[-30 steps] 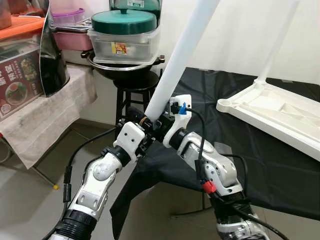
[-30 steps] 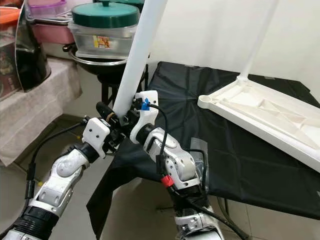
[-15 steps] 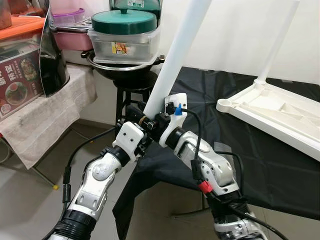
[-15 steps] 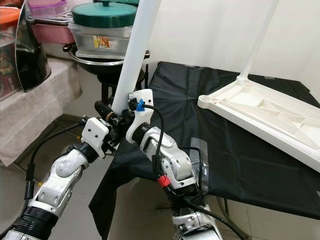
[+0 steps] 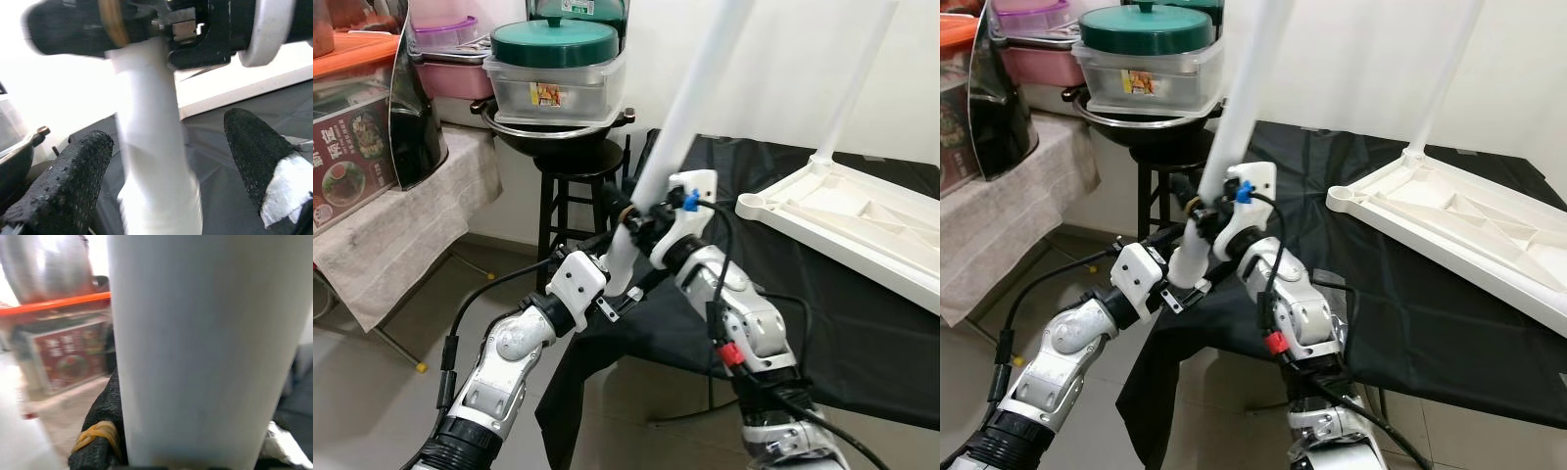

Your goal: Building children table

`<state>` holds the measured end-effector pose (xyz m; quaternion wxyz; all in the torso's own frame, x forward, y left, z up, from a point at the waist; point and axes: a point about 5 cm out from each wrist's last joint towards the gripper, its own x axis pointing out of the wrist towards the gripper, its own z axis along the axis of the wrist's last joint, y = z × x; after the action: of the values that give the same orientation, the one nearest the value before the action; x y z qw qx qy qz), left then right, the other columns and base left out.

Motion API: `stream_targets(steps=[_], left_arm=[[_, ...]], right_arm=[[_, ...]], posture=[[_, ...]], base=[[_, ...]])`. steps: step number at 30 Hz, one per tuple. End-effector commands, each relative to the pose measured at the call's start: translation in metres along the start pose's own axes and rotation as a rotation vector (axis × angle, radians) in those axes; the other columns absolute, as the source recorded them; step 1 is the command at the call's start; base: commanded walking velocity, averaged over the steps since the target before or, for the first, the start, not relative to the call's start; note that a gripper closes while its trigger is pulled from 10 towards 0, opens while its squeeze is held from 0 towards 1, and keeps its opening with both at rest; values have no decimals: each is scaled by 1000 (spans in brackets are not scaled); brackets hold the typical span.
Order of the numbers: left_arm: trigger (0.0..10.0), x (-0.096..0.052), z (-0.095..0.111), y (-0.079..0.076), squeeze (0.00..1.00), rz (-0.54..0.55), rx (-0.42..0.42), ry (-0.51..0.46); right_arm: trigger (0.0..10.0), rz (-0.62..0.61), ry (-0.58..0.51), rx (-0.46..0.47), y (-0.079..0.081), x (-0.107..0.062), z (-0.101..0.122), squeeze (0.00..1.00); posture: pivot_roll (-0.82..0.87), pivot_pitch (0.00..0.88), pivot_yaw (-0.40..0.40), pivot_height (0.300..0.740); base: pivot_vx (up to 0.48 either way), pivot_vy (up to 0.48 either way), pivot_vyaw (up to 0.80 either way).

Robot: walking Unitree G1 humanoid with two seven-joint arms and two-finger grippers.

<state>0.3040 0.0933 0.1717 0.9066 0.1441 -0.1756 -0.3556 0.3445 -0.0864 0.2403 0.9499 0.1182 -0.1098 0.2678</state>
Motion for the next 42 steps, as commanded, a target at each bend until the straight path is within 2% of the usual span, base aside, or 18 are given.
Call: stream_targets(steps=[1, 2, 4, 5, 8, 9, 10, 12, 13, 14, 18, 19, 21, 22, 23, 25, 37, 42], left_arm=[[10000, -1, 1, 4, 1000, 21, 14, 1], [10000, -2, 1, 6, 1000, 32, 19, 2], [10000, -2, 1, 8, 1000, 39, 22, 3], [10000, -3, 0, 9, 1000, 45, 24, 3], [10000, -4, 0, 10, 1000, 52, 28, 5], [10000, -6, -3, 13, 1000, 71, 41, 20], [10000, -6, -3, 13, 1000, 71, 41, 20], [10000, -11, -9, 18, 1000, 132, 60, 68], [10000, -11, -9, 18, 1000, 132, 60, 68], [10000, -14, -13, 20, 875, 163, 54, 89], [10000, -16, -14, 20, 875, 181, 46, 101], [10000, -18, -16, 22, 0, 203, 31, 109], [10000, -18, -16, 22, 0, 203, 31, 109], [10000, -19, -17, 22, 0, 212, 14, 120], [10000, -19, -17, 22, 0, 212, 14, 120], [10000, -21, -17, 22, 0, 192, -7, 124], [10000, -19, -17, 23, 0, 220, 9, 131], [10000, -18, -15, 26, 0, 250, 4, 131]], right_arm=[[0, -55, -35, -34, -13, -2, 8, 0], [0, -89, -41, -68, -22, -4, 11, 0], [0, -111, -45, -90, -28, -6, 13, 0], [0, -156, -53, -114, -39, -10, 17, 0], [0, -193, -64, -125, -48, -13, 20, 0], [0, -277, -101, -144, -64, -20, 31, 0], [0, -277, -101, -144, -64, -20, 31, 0], [0, -417, -195, -153, -84, -37, 55, 0], [0, -417, -195, -153, -84, -37, 55, 0], [0, -448, -231, -150, -85, -43, 62, 0], [0, -456, -248, -146, -83, -46, 65, 0], [0, -450, -265, -143, -76, -47, 66, 0], [0, -450, -265, -143, -76, -47, 66, 0], [0, -437, -280, -140, -67, -48, 67, 0], [0, -437, -280, -140, -67, -48, 67, 0], [0, -415, -309, -139, -53, -48, 68, 0], [0, -370, -330, -151, -40, -45, 71, 0], [0, -363, -313, -147, -31, -50, 67, 0]], posture=[[67, 0, -64, 740], [69, 0, -65, 740], [69, 0, -65, 740], [69, 0, -65, 740], [69, 0, -65, 740], [66, 0, -62, 740], [66, 0, -62, 740], [54, 0, -55, 740], [54, 0, -55, 740], [49, 0, -53, 740], [49, 0, -53, 740], [48, 0, -52, 740], [48, 0, -52, 740], [52, 0, -54, 740], [52, 0, -54, 740], [49, 0, -51, 740], [44, 0, -55, 740], [43, 0, -57, 740]], base=[[0, 0, 0], [0, 0, 0], [0, 0, 0], [0, 0, 0], [0, 0, 0], [0, 0, 0], [0, 0, 0], [0, 0, 0], [0, 0, 0], [0, 0, 0], [0, 0, 0], [0, 0, 0], [0, 0, 0], [0, 0, 0], [0, 0, 0], [0, -148, 0], [0, -465, 0], [0, -480, 0]])
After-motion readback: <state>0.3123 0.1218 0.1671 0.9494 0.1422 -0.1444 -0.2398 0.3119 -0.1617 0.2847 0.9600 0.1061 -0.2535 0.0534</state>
